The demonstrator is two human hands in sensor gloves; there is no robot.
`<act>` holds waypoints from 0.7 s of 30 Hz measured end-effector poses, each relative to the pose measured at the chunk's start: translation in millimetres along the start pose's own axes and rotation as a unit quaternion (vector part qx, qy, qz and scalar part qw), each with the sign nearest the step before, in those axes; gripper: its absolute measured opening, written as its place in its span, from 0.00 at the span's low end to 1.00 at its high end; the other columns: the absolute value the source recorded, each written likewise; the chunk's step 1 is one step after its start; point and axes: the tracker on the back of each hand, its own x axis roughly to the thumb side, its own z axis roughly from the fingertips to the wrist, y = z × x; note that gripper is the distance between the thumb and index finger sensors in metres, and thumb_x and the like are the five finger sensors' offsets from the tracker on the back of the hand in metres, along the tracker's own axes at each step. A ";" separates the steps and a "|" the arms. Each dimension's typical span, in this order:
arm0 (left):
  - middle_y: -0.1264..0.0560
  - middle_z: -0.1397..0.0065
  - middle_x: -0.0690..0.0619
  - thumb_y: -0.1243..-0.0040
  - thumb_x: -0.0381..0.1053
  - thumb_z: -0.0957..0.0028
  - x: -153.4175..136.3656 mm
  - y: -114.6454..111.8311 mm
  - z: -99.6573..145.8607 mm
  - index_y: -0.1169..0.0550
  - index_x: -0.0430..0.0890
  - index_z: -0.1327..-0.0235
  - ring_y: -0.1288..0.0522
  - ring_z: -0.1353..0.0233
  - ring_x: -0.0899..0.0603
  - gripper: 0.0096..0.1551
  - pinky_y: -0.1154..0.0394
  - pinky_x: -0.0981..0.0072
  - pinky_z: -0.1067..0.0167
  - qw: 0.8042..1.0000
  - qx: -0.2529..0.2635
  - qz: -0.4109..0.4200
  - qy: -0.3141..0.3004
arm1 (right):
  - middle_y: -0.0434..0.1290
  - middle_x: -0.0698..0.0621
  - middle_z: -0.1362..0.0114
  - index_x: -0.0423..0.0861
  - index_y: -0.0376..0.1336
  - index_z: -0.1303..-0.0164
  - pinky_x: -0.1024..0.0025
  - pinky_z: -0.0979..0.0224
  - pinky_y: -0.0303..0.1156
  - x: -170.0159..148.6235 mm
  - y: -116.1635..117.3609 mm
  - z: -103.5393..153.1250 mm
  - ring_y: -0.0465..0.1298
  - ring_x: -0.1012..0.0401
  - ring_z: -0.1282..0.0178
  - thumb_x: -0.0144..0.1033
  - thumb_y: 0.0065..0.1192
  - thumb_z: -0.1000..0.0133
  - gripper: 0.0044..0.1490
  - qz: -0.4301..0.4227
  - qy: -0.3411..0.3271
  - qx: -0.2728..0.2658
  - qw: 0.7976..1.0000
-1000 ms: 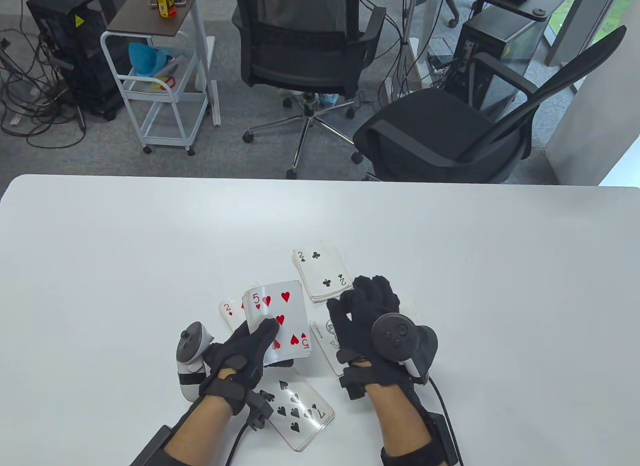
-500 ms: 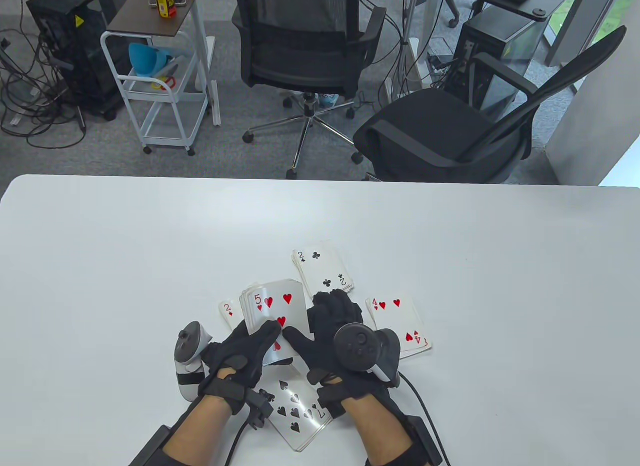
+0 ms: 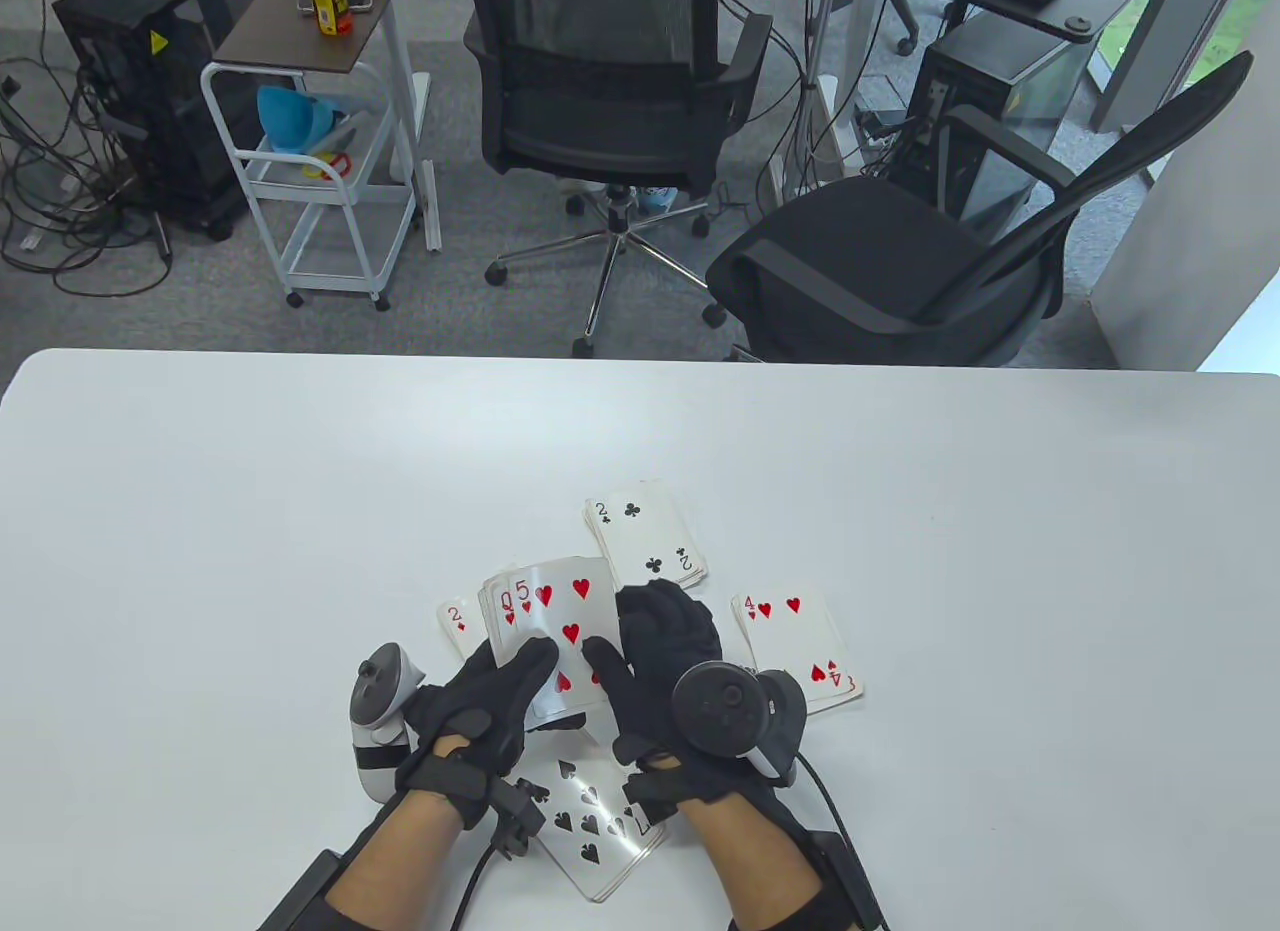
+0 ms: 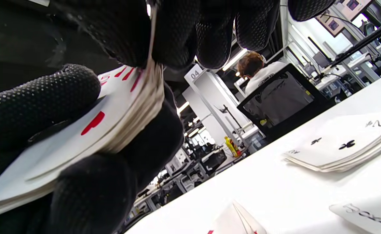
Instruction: Playing card suit sorting
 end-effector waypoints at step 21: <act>0.24 0.28 0.53 0.35 0.61 0.39 5.2 2.6 0.3 0.30 0.52 0.26 0.18 0.33 0.41 0.31 0.14 0.55 0.45 1.000 0.001 0.011 -0.013 | 0.65 0.41 0.22 0.41 0.70 0.39 0.29 0.24 0.50 -22.7 -32.5 -5.6 0.59 0.36 0.20 0.39 0.68 0.39 0.23 0.007 0.042 -0.064 0.997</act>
